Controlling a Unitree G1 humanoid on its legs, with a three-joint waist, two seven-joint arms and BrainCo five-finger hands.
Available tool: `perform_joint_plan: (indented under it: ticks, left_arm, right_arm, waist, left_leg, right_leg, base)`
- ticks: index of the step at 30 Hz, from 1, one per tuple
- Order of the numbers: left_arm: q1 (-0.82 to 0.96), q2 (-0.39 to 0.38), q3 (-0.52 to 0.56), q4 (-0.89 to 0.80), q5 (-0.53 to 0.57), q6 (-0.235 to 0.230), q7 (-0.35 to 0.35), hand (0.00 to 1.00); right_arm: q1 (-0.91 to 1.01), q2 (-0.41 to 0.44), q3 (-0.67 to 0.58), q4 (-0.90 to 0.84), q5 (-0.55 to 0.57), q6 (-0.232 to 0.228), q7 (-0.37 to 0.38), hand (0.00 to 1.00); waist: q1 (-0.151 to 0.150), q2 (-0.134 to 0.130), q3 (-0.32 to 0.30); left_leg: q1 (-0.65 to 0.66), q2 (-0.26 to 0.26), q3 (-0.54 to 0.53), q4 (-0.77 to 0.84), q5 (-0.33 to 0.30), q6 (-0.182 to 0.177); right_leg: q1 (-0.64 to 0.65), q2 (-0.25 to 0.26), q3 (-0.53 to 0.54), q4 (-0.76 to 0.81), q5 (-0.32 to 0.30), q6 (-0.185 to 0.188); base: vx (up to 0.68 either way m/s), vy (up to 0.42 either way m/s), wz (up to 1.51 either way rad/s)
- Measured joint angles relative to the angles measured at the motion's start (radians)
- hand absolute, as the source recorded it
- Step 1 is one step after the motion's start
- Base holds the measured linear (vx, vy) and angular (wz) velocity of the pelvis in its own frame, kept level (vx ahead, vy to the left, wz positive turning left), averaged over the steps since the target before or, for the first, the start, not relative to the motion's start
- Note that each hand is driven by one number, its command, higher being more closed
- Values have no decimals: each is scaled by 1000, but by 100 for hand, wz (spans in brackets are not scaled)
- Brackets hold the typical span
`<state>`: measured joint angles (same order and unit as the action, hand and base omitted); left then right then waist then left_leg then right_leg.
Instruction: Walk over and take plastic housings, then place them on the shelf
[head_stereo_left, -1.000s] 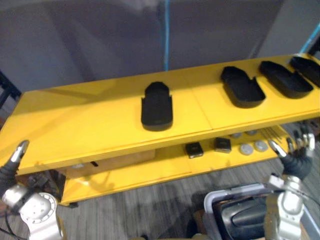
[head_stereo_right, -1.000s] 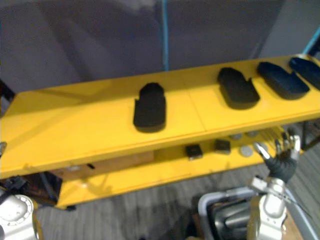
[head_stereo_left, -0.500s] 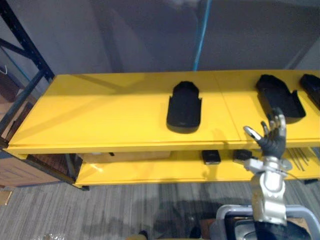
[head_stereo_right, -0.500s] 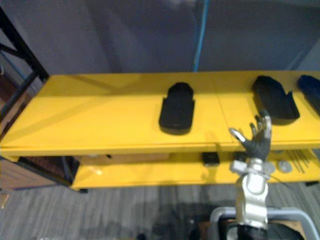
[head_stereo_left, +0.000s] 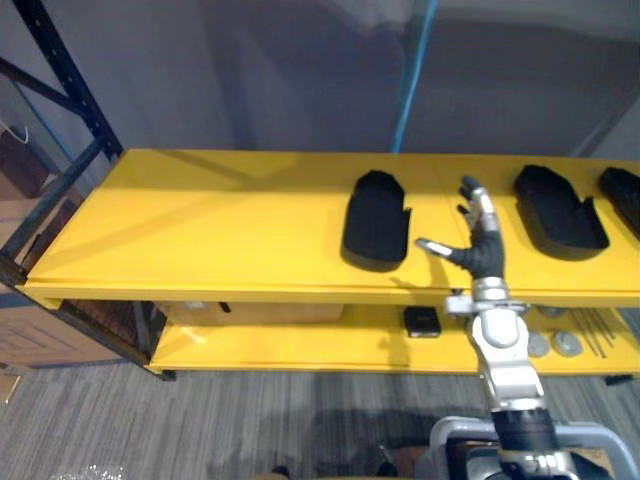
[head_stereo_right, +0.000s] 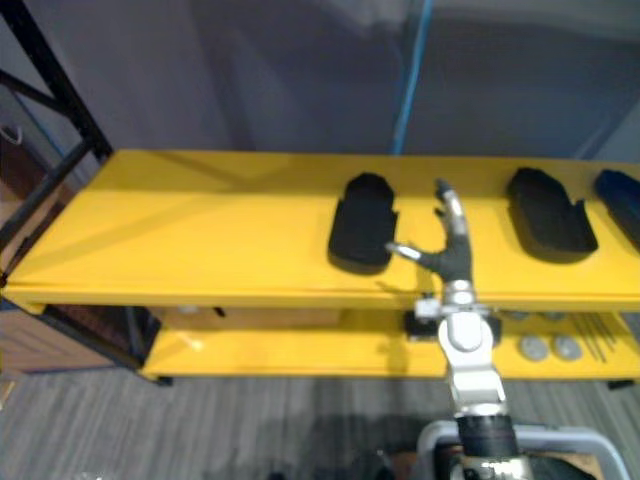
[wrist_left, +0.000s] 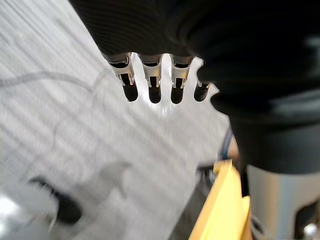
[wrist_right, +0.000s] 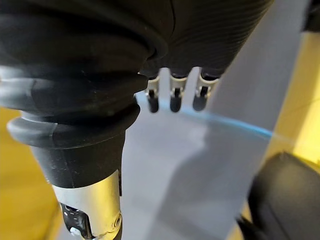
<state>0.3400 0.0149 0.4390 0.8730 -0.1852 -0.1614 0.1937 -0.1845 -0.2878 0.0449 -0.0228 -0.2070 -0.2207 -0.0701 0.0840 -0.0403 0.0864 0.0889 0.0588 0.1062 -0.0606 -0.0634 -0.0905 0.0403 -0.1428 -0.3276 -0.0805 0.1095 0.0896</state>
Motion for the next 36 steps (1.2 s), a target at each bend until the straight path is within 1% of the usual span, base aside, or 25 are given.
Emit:
perform_joint_plan:
  ticks: [2,3,4,5,6,7,8,9,10,11,12,13,15,16,17,18,20,21,23,26,31,36]
  left_arm:
    - [-17,24,-44,13,-3,4,-22,0]
    - [-22,29,-53,13,-4,4,-22,0]
    - [-32,41,-71,12,-5,4,-24,0]
    - [-42,53,-84,13,-9,4,-25,0]
    - [-46,61,-96,13,-11,4,-25,0]
    - [-57,69,-110,12,-11,3,-27,0]
    - [-62,70,-111,12,-12,2,-27,0]
    - [-68,75,-123,12,-12,0,-27,0]
    - [-68,81,-137,12,-13,-2,-27,0]
    - [-68,88,-149,12,-13,-3,-27,0]
    - [-68,91,-150,12,-13,-3,-27,0]
    - [-68,93,-152,12,-13,-3,-27,0]
    - [-68,98,-169,12,-12,-1,-26,0]
    - [-68,97,-175,12,-12,0,-26,0]
    - [-68,96,-178,12,-12,3,-27,0]
    - [-68,96,-178,12,-12,9,-26,0]
    - [-68,96,-178,12,-12,14,-26,0]
    - [-68,96,-178,13,-12,20,-26,0]
    - [-67,96,-178,13,-12,30,-26,0]
    - [-68,94,-178,13,-12,32,-26,0]
    - [-76,93,-182,13,-12,39,-21,0]
    - [-79,94,-188,12,-12,41,-20,0]
  right_arm:
    - [-1,-32,47,-10,-75,9,62,0]
    - [-2,-39,61,-10,-94,14,75,0]
    - [-6,-53,96,-10,-129,32,91,0]
    - [-12,-60,126,-10,-168,50,96,0]
    - [-14,-62,138,-10,-183,59,97,0]
    - [-21,-67,157,-10,-235,86,95,0]
    - [-25,-69,162,-9,-256,98,94,0]
    - [-37,-74,170,-7,-287,119,94,0]
    - [-42,-78,176,-7,-302,126,94,0]
    - [-50,-89,189,-6,-323,142,96,0]
    - [-60,-99,200,-5,-341,158,99,0]
    - [-63,-102,204,-5,-346,165,105,0]
    - [-74,-111,227,-3,-363,209,137,0]
    - [-75,-111,230,-3,-368,222,142,0]
    - [-77,-111,239,0,-389,254,153,0]
    - [-81,-111,250,10,-402,279,156,0]
    - [-89,-111,267,32,-408,308,156,0]
    - [-92,-111,272,49,-408,317,158,0]
    - [-94,-111,272,68,-408,320,163,0]
    - [-99,-111,272,85,-408,349,198,0]
    - [-134,-110,272,140,-407,383,238,0]
    - [-185,-103,269,212,-406,395,239,0]
  waist:
    - [-2,-9,4]
    - [-3,-11,6]
    - [-3,-15,10]
    - [-4,-20,14]
    - [-5,-22,15]
    - [-5,-23,16]
    - [-5,-22,16]
    - [-5,-22,16]
    - [-5,-22,16]
    - [-5,-22,16]
    - [-5,-22,16]
    - [-4,-22,16]
    - [-3,-21,17]
    - [-3,-21,18]
    - [-1,-22,18]
    - [-1,-26,21]
    - [1,-30,32]
    - [3,-31,36]
    - [7,-31,37]
    - [9,-22,42]
    - [10,-21,42]
    - [12,-24,40]
  left_leg:
    - [0,1,9,-3,1,0]
    - [0,1,9,-4,3,-4]
    - [0,1,10,-4,3,-4]
    - [0,1,11,-5,4,-2]
    - [0,1,12,-4,5,0]
    - [0,0,12,-2,6,0]
    - [0,-1,13,-1,6,0]
    - [-1,-3,14,-1,6,0]
    - [-1,-3,15,0,6,0]
    - [-2,-5,15,1,6,0]
    - [-2,-5,16,1,6,0]
    - [-2,-6,16,1,6,0]
    - [-2,-6,15,3,6,0]
    - [-2,-5,15,4,6,0]
    - [-2,-5,15,4,5,0]
    - [-1,-5,15,6,5,0]
    - [-3,-5,15,16,-2,4]
    - [-4,-5,17,23,-5,6]
    - [-4,-9,16,24,-6,6]
    - [-4,-4,15,19,-6,6]
    - [-3,-3,14,17,-3,5]
    - [-2,-10,13,17,-1,5]
  right_leg:
    - [-1,0,1,0,-1,0]
    - [-2,0,1,0,-1,0]
    - [-2,0,1,0,-1,0]
    - [-3,0,1,0,-2,1]
    - [-4,0,1,0,-2,1]
    - [-3,-2,0,0,-2,1]
    - [-3,-3,0,0,-2,1]
    - [-3,-5,0,0,-2,1]
    - [-3,-6,0,0,-1,1]
    - [-3,-7,-1,0,-1,1]
    - [-3,-8,-1,0,-1,1]
    - [-3,-9,-1,0,-1,1]
    - [-2,-11,-2,7,-1,1]
    - [-2,-11,-2,10,-1,1]
    - [-2,-12,-2,13,-2,1]
    - [-2,-12,-1,16,-2,1]
    - [-2,-13,-1,21,-4,2]
    - [-2,-14,0,24,-8,5]
    - [-2,-15,0,31,-22,15]
    - [-3,-15,-1,36,-28,12]
    - [-3,-13,-2,36,-29,11]
    - [-3,-15,-3,36,-28,11]
  base:
    - [0,0,0]
    - [0,0,0]
    - [35,8,-1]
    - [42,9,-1]
    - [62,14,0]
    - [58,16,1]
    - [68,26,2]
    - [48,24,2]
    - [56,27,4]
    - [49,24,4]
    - [43,22,5]
    - [34,20,4]
    - [20,18,5]
    - [3,19,6]
    - [-11,15,4]
    - [0,0,0]
    - [-40,-3,-2]
    - [-46,-16,-2]
    - [-31,-35,1]
    - [0,0,0]
    - [0,0,0]
    - [0,0,0]
